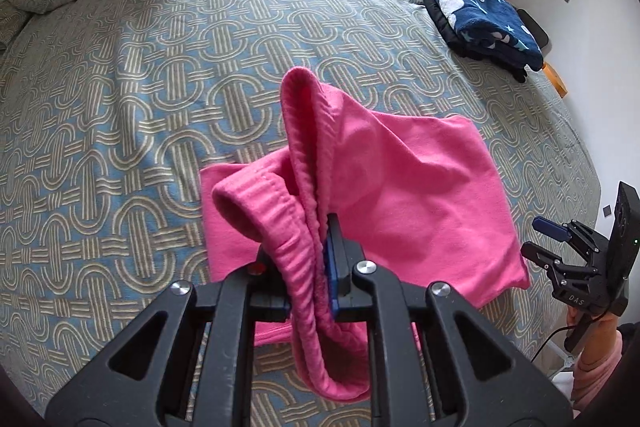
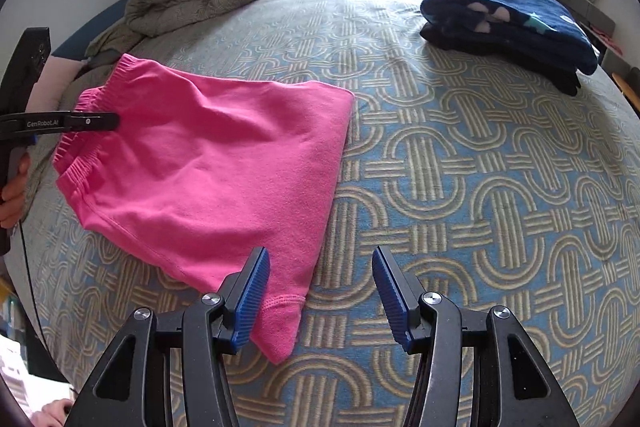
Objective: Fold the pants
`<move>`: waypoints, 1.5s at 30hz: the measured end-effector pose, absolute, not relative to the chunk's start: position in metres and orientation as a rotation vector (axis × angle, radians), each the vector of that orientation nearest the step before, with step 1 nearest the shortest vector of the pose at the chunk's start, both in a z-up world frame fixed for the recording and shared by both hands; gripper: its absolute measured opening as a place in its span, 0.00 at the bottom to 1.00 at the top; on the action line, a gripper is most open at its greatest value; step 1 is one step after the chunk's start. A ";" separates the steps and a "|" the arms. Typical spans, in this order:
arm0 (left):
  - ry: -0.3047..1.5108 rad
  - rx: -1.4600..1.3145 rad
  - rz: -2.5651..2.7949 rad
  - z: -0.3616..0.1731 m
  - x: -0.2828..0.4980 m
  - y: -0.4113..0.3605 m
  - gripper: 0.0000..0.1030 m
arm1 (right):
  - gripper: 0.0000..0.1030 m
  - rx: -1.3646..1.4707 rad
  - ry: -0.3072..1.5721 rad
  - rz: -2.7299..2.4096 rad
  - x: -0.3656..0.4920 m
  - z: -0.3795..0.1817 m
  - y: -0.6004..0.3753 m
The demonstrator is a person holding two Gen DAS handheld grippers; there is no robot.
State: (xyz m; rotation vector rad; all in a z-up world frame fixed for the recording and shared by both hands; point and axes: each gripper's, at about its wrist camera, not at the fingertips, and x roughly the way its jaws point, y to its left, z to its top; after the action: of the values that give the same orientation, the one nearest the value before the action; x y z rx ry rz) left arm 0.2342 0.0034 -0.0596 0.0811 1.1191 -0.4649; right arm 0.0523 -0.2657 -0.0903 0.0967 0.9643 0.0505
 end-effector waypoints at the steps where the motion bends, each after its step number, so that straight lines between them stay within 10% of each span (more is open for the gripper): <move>1: 1.124 0.084 -0.460 -0.062 0.236 0.005 0.16 | 0.53 0.097 0.966 0.051 0.056 -0.092 -0.266; 26: 1.166 0.133 -0.426 -0.099 0.248 0.014 0.23 | 0.54 0.128 1.013 0.059 0.076 -0.098 -0.257; 37: 1.174 0.117 -0.319 -0.117 0.247 0.029 0.62 | 0.54 0.174 1.033 0.081 0.075 -0.100 -0.258; 45: 1.224 0.046 -0.327 -0.126 0.243 0.035 0.64 | 0.54 0.213 1.036 0.097 0.070 -0.101 -0.263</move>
State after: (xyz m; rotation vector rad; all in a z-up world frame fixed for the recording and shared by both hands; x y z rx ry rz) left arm 0.2432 0.0351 -0.1263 0.0460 1.2241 -0.3268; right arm 0.0701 -0.2627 -0.1011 0.2133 1.0355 0.0970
